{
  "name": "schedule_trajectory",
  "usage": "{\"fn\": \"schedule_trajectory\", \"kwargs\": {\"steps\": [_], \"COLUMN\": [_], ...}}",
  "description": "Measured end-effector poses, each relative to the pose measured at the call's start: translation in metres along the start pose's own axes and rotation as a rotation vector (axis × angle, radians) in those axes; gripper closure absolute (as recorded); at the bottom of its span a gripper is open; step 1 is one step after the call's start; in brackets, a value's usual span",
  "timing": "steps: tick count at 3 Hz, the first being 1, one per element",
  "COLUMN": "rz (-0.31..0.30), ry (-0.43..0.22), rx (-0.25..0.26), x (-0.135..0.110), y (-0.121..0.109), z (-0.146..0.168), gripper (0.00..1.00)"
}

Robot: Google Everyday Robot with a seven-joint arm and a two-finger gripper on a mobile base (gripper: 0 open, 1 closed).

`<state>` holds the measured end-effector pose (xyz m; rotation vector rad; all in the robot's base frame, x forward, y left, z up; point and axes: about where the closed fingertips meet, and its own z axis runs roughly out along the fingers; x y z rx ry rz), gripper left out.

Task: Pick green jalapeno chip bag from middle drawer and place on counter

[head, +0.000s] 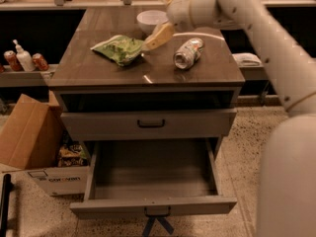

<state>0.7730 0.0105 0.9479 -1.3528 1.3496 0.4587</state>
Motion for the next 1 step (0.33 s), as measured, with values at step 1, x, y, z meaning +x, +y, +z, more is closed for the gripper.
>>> {"fn": "schedule_trajectory", "kwargs": {"steps": [1], "rz": [-0.072], "ry": [0.047], "rx": [0.096], "x": [-0.0084], "y": [-0.0002], "z": [-0.0588], "gripper": [0.00]}}
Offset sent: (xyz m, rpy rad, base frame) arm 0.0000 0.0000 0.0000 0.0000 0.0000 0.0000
